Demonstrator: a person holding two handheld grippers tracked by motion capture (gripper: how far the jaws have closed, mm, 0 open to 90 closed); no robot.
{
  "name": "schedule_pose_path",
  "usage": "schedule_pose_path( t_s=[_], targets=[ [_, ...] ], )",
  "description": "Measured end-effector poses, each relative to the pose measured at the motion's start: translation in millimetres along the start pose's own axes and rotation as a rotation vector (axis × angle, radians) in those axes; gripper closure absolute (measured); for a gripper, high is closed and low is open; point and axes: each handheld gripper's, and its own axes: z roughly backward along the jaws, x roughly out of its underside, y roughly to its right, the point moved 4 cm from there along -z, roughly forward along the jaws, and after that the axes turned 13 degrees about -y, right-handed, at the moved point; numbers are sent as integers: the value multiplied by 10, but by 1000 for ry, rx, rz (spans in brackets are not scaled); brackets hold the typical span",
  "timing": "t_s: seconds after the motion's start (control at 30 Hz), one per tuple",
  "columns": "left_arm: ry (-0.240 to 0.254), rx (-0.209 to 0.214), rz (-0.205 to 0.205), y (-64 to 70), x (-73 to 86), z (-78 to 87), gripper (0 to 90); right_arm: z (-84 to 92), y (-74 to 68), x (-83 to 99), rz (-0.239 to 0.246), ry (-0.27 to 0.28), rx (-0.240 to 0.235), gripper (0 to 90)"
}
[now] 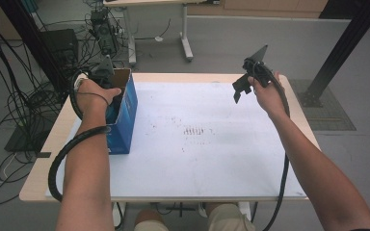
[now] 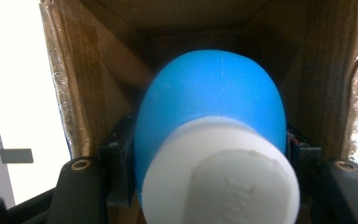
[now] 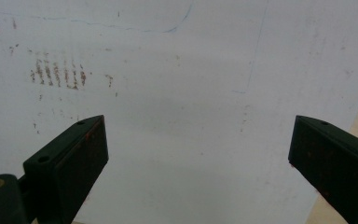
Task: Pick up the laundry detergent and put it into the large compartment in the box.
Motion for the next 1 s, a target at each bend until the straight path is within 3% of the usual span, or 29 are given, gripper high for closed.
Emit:
schedule_pose_path(
  t_s=[1.0],
  targets=[
    [4,9,3,-29,-1,-2,366,-3,-43,-22,13,-5,8,45]
  ],
)
